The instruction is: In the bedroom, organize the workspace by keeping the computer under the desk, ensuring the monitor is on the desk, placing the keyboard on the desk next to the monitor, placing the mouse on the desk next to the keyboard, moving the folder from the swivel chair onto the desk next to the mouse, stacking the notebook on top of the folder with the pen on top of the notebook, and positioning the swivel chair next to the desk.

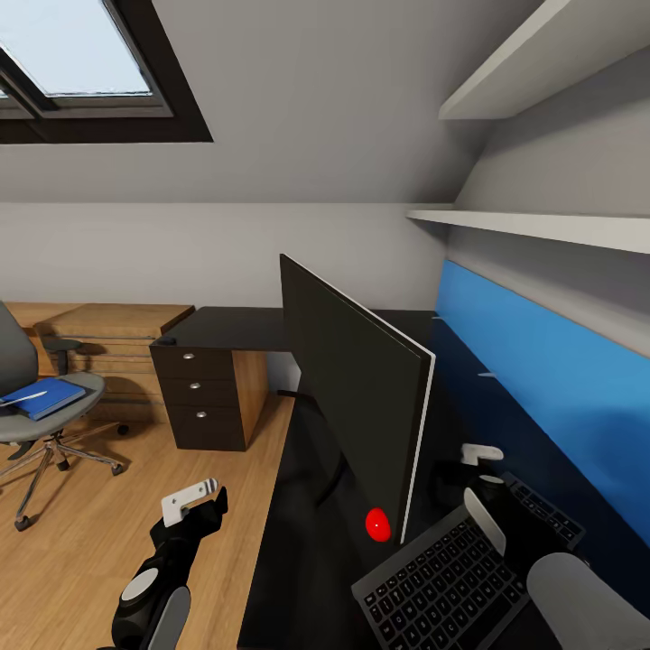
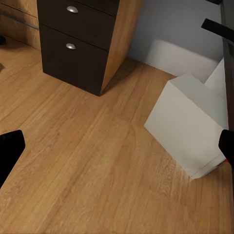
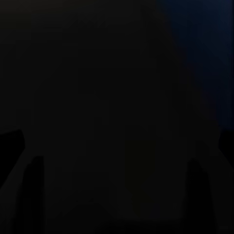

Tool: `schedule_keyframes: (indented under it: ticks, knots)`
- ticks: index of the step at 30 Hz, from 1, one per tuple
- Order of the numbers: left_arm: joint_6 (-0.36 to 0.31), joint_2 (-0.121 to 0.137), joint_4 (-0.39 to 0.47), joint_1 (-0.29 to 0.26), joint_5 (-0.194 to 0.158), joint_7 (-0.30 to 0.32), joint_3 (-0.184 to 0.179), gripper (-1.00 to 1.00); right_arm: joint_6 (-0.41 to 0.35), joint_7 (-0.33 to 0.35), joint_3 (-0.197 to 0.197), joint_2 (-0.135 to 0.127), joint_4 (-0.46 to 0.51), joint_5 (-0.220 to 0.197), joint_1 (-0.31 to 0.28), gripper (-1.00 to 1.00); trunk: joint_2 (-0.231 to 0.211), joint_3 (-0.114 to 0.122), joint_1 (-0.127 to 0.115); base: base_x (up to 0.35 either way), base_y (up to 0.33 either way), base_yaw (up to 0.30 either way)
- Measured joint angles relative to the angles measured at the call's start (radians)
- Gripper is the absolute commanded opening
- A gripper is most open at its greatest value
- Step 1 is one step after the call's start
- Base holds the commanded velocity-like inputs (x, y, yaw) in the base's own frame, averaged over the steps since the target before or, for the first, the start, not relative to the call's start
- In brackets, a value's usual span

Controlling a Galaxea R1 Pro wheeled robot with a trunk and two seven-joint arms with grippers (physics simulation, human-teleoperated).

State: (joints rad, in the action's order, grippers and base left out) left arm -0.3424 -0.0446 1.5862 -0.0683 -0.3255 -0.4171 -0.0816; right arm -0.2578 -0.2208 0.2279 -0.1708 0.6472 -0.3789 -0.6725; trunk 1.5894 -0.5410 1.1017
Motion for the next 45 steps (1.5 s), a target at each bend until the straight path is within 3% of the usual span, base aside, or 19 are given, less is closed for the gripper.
schedule_keyframes:
  ticks: [28,45]
  knots:
    - [0.003,0.002,-0.002,0.0,0.006,-0.001,0.001,1.0,-0.003,-0.001,-0.003,0.001,-0.012,0.005,-0.001,1.0,0.0,0.0,0.0,-0.028,-0.024,0.0]
    - [0.003,0.002,-0.002,0.0,0.006,-0.001,0.001,1.0,-0.004,-0.001,-0.003,0.001,-0.02,0.007,-0.001,1.0,0.0,0.0,0.0,-0.124,0.0,0.0]
